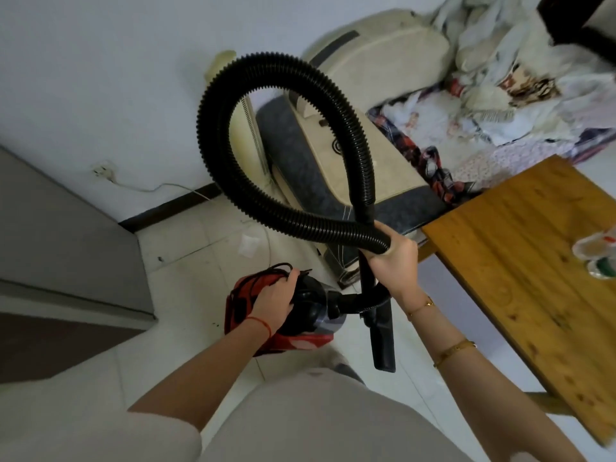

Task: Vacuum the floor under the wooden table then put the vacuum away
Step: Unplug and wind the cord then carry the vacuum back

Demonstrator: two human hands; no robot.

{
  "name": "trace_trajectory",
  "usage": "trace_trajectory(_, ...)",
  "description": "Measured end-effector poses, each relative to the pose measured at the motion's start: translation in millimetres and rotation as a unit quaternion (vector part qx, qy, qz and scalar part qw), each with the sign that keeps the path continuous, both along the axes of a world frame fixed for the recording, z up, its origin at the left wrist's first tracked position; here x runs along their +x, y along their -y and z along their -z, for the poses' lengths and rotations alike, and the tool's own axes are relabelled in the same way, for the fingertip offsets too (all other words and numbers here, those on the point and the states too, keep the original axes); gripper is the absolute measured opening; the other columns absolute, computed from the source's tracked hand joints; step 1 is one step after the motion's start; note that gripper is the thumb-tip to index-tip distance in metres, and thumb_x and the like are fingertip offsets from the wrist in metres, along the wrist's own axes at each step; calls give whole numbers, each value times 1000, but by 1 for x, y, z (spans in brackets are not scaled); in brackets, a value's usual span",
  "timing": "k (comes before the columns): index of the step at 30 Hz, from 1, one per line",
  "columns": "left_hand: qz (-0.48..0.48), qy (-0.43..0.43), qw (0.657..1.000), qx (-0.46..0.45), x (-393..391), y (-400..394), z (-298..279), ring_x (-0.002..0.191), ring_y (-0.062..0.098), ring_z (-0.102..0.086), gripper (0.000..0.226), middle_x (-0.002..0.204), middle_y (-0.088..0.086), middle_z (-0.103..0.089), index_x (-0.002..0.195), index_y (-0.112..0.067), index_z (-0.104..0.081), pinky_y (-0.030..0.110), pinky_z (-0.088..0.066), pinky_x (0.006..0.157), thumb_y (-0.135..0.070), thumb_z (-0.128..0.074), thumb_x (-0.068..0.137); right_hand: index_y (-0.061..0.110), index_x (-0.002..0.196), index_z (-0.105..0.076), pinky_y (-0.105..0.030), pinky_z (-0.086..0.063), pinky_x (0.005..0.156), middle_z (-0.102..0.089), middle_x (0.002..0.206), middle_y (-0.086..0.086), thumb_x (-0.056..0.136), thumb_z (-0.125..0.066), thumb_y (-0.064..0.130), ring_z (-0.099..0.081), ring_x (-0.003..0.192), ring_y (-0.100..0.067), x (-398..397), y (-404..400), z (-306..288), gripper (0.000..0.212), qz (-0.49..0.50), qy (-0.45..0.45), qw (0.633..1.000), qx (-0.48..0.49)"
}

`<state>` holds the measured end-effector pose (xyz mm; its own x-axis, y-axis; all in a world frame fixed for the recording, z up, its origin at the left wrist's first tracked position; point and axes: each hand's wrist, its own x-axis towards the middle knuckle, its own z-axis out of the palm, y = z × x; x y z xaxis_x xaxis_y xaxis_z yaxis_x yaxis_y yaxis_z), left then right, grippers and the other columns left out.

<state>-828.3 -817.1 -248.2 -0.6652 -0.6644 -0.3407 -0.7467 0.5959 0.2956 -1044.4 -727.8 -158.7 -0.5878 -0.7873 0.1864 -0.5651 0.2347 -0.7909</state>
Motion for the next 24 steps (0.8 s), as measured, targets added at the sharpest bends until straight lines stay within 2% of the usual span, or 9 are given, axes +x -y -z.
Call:
trace_trajectory(4,-34,-6,999,-8,1,-1,-11,92,23,-63,66,113,8,-60,145,-17,-23,32,-54,76,-9,-55,88,25,115,-66,-26,-55,73,-71,87,10,79,-72,21,-67,80,-3,-4,10,-13,38,-43,6,999,-9)
trace_trajectory(9,-90,-19,995,-35,6,-8,-18,93,24,-63,64,114,7,-61,146,-16,-23,34,-54,77,-10,-52,89,22,117,-66,-33,-55,85,-73,98,5,76,-72,19,-67,94,-7,-12,28,-18,41,-79,10,997,15)
trace_trajectory(15,-176,-16,983,-41,22,-28,-25,86,22,-65,65,111,5,-61,144,-20,-23,34,-57,72,-10,-55,88,22,111,-68,-23,-54,81,-70,92,13,77,-75,19,-65,87,-2,-4,47,-31,34,-161,12,987,-12)
trace_trajectory(17,-207,-12,977,-41,32,-38,-26,85,23,-65,62,108,5,-61,141,-20,-25,36,-57,70,-10,-55,87,22,110,-69,-26,-56,80,-72,91,8,78,-75,20,-66,86,-4,5,53,-31,33,-198,8,980,-15)
trace_trajectory(21,-272,-8,961,-47,63,-58,-26,80,20,-65,60,103,3,-62,137,-22,-26,36,-57,65,-11,-56,86,19,115,-67,-19,-48,81,-73,96,2,77,-76,21,-62,88,-4,35,64,-33,39,-253,11,967,-5)
trace_trajectory(24,-321,-11,946,-47,91,-79,-28,78,19,-65,57,101,2,-63,133,-23,-27,36,-58,64,-12,-56,85,17,114,-67,-19,-48,78,-73,95,0,78,-76,23,-62,85,-5,68,69,-34,38,-302,-6,953,2)
